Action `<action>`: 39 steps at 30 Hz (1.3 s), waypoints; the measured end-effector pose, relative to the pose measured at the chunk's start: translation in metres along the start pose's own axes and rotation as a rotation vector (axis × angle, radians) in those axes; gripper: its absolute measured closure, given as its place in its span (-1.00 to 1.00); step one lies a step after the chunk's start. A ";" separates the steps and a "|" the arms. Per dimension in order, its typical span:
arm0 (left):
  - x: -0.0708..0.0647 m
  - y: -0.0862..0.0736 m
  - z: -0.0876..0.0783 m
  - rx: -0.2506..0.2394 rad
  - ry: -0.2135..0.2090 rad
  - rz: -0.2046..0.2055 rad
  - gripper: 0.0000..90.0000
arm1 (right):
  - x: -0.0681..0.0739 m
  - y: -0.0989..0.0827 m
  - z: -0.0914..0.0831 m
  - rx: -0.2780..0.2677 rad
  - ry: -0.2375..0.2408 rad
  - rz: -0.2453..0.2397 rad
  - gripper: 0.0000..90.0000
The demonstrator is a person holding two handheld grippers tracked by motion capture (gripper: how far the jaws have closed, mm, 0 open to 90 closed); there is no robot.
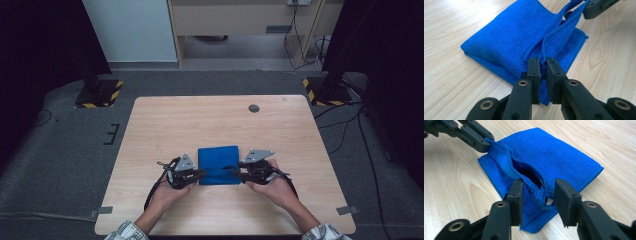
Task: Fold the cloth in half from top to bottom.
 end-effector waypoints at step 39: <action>-0.014 -0.003 -0.011 -0.029 0.002 0.007 0.29 | -0.020 -0.001 0.019 0.031 -0.112 0.087 -0.16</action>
Point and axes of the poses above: each handheld gripper's, and its own axes: z roughly forward along the jaws, y roughly out of its top, x roughly to its left, the point moved 4 cm from there along z, roughly forward along the jaws, and after that the axes turned 8 degrees about z, right-handed, at the moved point
